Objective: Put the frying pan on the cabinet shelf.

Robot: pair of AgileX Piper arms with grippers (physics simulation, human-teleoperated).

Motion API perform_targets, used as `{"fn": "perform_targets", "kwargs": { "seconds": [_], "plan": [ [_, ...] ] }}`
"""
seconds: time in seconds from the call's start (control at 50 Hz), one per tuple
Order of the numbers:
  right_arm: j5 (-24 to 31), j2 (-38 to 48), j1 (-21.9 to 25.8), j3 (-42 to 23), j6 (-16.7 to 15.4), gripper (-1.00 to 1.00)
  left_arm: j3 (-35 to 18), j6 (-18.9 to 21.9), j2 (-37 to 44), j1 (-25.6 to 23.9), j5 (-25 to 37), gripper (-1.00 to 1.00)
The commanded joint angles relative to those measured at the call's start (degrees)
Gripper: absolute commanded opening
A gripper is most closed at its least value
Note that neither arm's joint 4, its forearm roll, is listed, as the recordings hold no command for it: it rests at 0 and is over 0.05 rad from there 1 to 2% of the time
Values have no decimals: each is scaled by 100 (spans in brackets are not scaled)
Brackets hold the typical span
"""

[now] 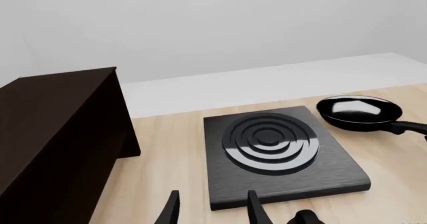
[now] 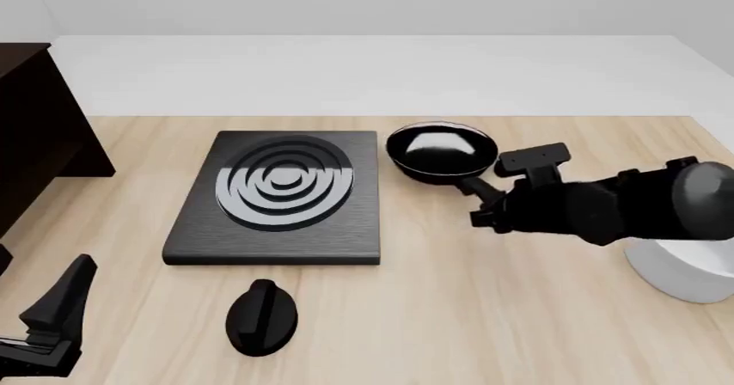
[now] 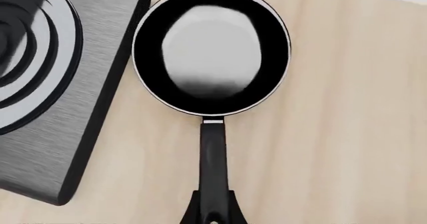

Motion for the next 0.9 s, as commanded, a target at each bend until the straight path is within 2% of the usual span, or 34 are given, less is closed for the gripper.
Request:
{"fn": "perform_targets", "kwargs": {
  "seconds": [0.02, 0.18, 0.3, 0.36, 0.4, 0.48, 0.54, 0.56, 0.62, 0.66, 0.7, 0.76, 0.82, 0.9],
  "plan": [
    [-57, -565, -157, 68, -152, -100, 1, 19, -21, -16, 27, 100],
    [-5, -1055, -126, 83, -397, -100, 1, 31, 4, -25, 21, 100],
    [106, -1258, -122, 3, -417, -100, 0, 28, 15, -20, 28, 100],
    [170, -1370, -229, -9, -684, -100, 0, 28, 12, -32, 30, 100],
    [265, -1434, -168, -84, -554, -100, 0, 62, -62, -59, 58, 100],
    [298, -1589, -124, -113, -605, -100, 1, 42, -22, -40, 49, 100],
    [447, -1697, -139, -165, -664, -100, 0, -223, 334, 21, -135, 100],
    [477, -1759, -96, -175, -733, -100, 0, -573, 826, 81, -437, 100],
    [587, -1944, -1, -231, -660, -100, 0, -800, 812, 65, -491, 100],
    [657, -2065, 23, -253, -673, -100, -47, -1191, 1029, -2, -562, 100],
    [759, -2185, 81, -278, -822, -100, -255, -1270, 1025, 334, -353, 100],
    [894, -2337, 121, -364, -847, -100, -398, -1607, 1332, 262, -345, 100],
    [1076, -2468, 195, -477, -976, -100, -693, -1505, 1218, 64, 8, 100],
    [1337, -2629, 271, -688, -1103, -100, -1101, -1838, 1332, -98, 327, 100]
  ]
}}
